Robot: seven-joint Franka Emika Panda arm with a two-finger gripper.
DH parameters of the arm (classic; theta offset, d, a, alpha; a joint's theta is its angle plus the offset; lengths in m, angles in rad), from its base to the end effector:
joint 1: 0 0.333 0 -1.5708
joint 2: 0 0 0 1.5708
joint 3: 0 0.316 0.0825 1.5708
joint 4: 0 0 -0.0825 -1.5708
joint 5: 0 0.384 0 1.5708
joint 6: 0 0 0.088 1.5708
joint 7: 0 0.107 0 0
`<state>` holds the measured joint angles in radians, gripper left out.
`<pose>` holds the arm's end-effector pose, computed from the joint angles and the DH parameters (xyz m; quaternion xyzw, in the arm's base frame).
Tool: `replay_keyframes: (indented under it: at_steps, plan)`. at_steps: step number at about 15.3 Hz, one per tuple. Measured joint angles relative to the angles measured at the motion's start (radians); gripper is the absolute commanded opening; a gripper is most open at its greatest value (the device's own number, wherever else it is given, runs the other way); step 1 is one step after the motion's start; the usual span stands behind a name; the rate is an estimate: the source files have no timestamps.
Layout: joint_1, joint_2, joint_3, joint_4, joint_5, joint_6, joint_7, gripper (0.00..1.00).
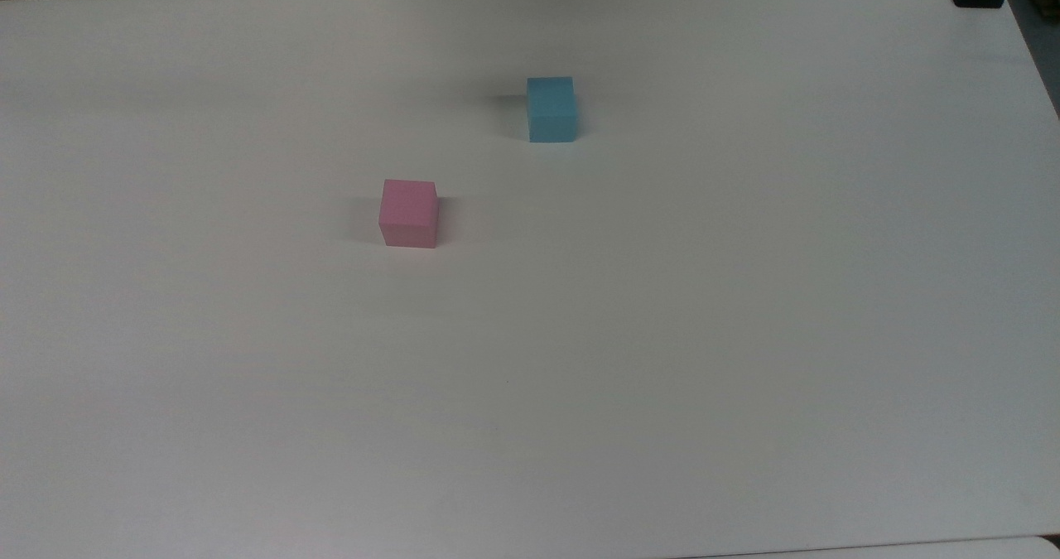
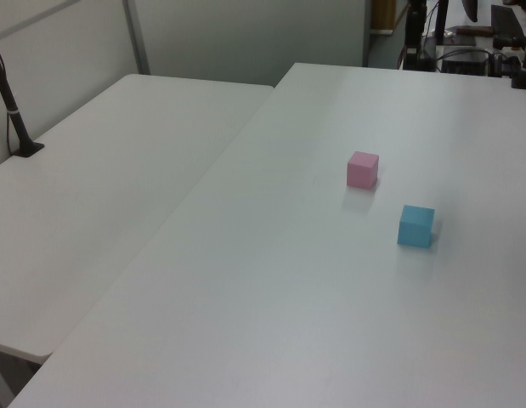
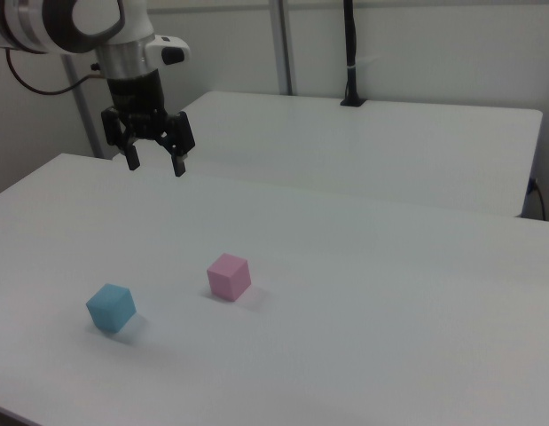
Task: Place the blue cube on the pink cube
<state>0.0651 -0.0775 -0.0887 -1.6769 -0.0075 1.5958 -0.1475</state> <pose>0.5315 -0.0151 0.6184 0.9981 0.0622 -0.0020 0.0001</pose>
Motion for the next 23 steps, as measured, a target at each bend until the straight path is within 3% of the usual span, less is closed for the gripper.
replay_keyframes:
  at_steps: [5,14,23]
  plan:
    - [0.002,-0.036,0.004,-0.048,0.004,0.0,0.0,0.97]
    - [0.003,-0.068,0.088,-0.123,0.005,0.003,0.102,0.98]
    - [0.006,-0.074,0.218,-0.384,0.006,0.281,0.361,0.98]
